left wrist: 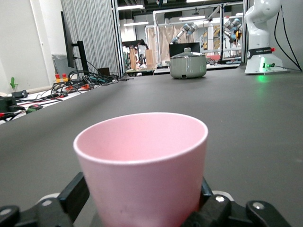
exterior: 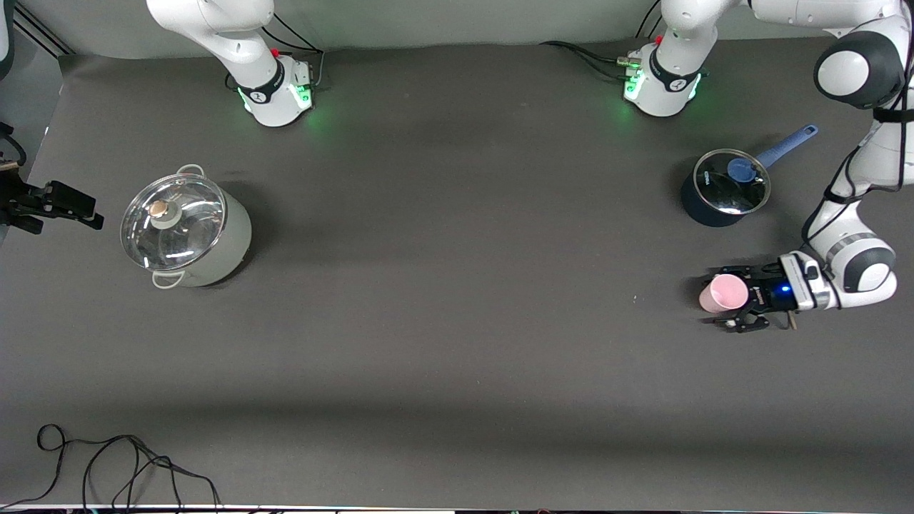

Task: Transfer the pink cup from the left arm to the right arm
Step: 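Close the left gripper around the pink cup, then carry the pink cup with the left gripper toward the table middle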

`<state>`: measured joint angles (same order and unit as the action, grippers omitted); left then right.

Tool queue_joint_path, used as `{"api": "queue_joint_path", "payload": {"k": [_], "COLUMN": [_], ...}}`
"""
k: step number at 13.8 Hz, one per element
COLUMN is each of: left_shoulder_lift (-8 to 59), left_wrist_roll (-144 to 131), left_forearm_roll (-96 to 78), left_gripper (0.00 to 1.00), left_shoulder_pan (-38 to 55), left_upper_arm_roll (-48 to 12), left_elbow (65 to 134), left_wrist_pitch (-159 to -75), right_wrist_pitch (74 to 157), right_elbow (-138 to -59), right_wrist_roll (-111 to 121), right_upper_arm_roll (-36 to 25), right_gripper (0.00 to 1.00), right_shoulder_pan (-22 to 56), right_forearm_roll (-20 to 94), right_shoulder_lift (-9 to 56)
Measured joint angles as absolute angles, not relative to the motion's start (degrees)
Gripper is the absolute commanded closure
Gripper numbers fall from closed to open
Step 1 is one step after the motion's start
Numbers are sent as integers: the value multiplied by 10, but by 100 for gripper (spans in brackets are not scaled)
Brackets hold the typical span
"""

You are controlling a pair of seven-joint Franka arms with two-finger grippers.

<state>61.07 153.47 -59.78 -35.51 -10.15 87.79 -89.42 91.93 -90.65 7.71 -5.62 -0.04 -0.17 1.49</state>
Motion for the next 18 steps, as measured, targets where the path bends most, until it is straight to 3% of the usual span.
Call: {"api": "queue_joint_path", "payload": {"k": [1, 5, 10, 12, 18], "left_shoulder_lift": [613, 616, 616, 617, 616], "left_wrist_roll": [1536, 1537, 1538, 1539, 1536], "left_forearm_roll": [-602, -638, -782, -845, -896], "left_gripper": [100, 100, 100, 100, 100], "left_shoulder_pan": [-352, -321, -202, -154, -126], "left_upper_arm_roll": [-104, -108, -124, -158, -360], "left_elbow": [878, 874, 870, 869, 834], "left_wrist_pitch": [-894, -894, -930, -1008, -1331], "right_wrist_pitch": [919, 919, 919, 913, 905], "right_elbow": [-907, -907, -907, -906, -906], "right_wrist_roll": [77, 77, 77, 77, -48], "right_upper_arm_roll": [-56, -56, -58, -63, -92], "right_gripper": [0, 0, 0, 0, 0], "right_shoulder_pan": [0, 0, -1, -1, -4], "right_forearm_roll": [-2, -2, -2, -1, 31], "right_shoulder_lift": [15, 15, 13, 10, -6]}}
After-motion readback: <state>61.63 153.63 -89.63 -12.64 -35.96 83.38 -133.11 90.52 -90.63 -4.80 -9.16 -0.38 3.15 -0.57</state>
